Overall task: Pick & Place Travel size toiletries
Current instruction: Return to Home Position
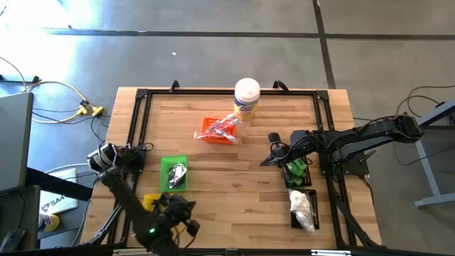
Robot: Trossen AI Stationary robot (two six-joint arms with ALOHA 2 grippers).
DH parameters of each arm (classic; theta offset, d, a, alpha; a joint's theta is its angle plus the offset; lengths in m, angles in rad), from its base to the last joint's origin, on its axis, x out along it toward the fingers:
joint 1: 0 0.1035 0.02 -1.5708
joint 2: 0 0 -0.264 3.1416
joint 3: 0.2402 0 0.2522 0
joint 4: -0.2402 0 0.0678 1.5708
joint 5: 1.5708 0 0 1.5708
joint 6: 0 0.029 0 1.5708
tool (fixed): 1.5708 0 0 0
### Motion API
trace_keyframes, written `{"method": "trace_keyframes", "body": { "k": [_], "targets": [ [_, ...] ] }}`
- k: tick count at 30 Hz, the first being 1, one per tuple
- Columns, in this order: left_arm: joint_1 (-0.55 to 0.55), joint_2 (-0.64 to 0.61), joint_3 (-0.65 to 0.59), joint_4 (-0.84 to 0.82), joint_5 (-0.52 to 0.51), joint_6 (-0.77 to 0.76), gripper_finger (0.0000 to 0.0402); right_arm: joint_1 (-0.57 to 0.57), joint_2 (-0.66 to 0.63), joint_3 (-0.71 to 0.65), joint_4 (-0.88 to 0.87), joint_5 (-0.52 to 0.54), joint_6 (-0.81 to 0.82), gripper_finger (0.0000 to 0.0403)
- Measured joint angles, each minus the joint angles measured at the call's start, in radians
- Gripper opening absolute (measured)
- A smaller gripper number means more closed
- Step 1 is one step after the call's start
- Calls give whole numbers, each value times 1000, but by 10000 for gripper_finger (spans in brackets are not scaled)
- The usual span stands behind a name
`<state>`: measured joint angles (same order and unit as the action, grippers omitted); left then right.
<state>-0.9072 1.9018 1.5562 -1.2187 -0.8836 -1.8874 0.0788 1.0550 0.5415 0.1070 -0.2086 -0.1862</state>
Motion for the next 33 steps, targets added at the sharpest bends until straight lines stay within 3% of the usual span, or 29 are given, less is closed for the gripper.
{"method": "trace_keyframes", "body": {
  "k": [6,12,18,28,33],
  "targets": [
    [151,0,0,7,-20,111,1,0,0,0,53,9,-125,3],
    [309,-2,0,-19,49,356,1,0,0,0,114,122,-234,3],
    [450,-13,-1,18,144,614,1,-1,0,0,122,184,-241,3],
    [658,-14,-1,219,244,1164,1,-29,0,0,115,181,-222,3],
    [752,-14,-21,246,245,1286,1,-50,0,0,65,184,-200,3]
  ]
}}
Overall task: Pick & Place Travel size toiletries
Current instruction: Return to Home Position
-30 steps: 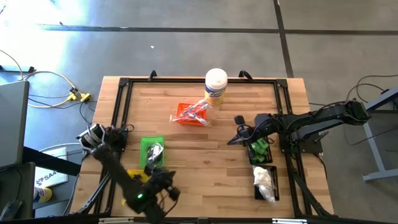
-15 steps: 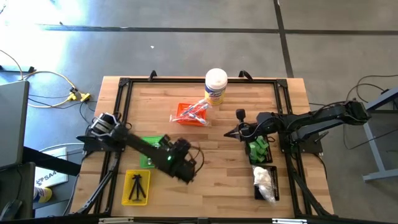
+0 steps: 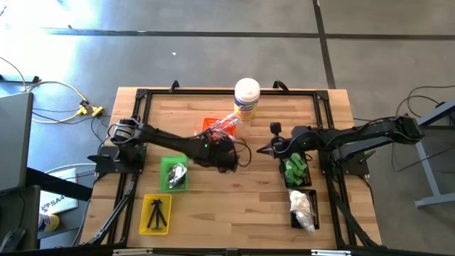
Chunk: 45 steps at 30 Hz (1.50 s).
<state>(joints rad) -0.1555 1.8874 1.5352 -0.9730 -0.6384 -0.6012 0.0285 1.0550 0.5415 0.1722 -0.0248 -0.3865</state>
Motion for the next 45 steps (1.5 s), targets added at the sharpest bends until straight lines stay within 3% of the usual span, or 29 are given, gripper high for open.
{"method": "trace_keyframes", "body": {
  "k": [4,11,13,19,25,34,45],
  "targets": [
    [51,-10,-98,37,25,10,1,-12,0,0,-50,0,1,3],
    [86,-30,-317,372,172,100,1,-12,0,0,-71,0,69,3],
    [92,-41,-347,387,188,108,1,-12,0,0,-69,0,101,3],
    [97,-61,-341,421,192,171,1,-11,0,0,-71,0,286,3],
    [97,-96,-341,478,201,291,1,-11,0,0,-70,0,370,3],
    [97,-97,-341,544,418,470,1,-11,0,0,-118,-2,444,3],
    [97,-95,-341,521,419,466,1,-9,0,0,-147,-4,492,3]
  ]
}}
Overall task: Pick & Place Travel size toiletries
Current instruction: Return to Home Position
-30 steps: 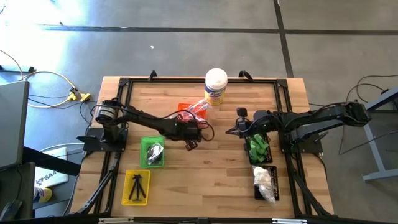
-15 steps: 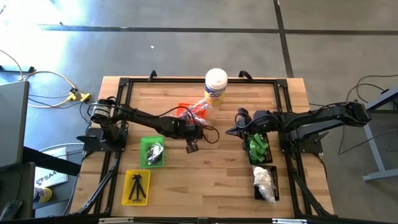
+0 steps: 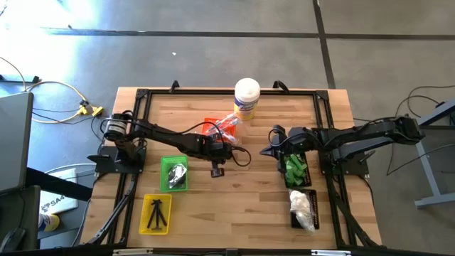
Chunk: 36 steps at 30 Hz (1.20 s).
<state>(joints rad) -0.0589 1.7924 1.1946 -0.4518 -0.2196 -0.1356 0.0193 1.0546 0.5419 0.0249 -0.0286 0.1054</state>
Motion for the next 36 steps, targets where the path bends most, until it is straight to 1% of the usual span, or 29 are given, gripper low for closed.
{"method": "trace_keyframes", "body": {
  "k": [2,8,16,21,26,30,32,36],
  "targets": [
    [0,0,0,1,0,6,1,0,0,0,-6,0,0,3],
    [0,2,0,10,-2,53,1,-2,0,0,-14,33,-75,3],
    [0,2,0,27,-2,53,1,-2,0,0,-7,29,-78,3],
    [0,2,0,43,-2,53,1,-2,0,0,-6,25,-28,3],
    [0,2,0,24,1,45,1,-2,0,0,-6,25,-24,3],
    [0,2,0,-9,49,45,1,-2,0,0,-3,25,9,3],
    [0,3,0,-18,52,45,1,-2,0,0,7,26,44,3],
    [0,3,0,-15,47,45,1,-5,0,0,9,26,48,3]
  ]
}}
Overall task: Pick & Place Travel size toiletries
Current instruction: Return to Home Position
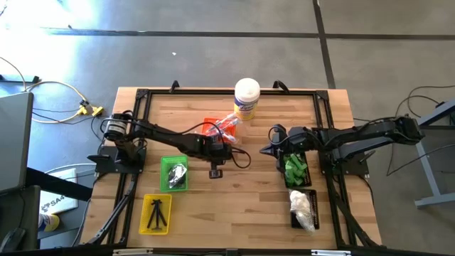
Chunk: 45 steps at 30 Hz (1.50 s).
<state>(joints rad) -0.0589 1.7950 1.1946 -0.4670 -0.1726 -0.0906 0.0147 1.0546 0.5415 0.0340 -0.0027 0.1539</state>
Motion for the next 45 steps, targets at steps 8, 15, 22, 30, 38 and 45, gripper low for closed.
{"method": "trace_keyframes", "body": {
  "k": [8,15,22,30,38,45],
  "targets": [
    [0,0,0,80,-2,7,1,0,0,0,0,0,-28,3],
    [0,0,0,131,-3,11,1,0,0,0,8,5,-103,3],
    [0,-20,0,169,48,69,1,0,0,0,11,-22,-75,3],
    [0,-74,-119,248,51,86,1,0,0,0,8,-59,-78,3],
    [0,-282,-324,368,51,112,1,0,0,0,0,-59,-104,3],
    [0,-500,-500,481,51,177,1,0,0,-1,7,-60,-105,3]
  ]
}}
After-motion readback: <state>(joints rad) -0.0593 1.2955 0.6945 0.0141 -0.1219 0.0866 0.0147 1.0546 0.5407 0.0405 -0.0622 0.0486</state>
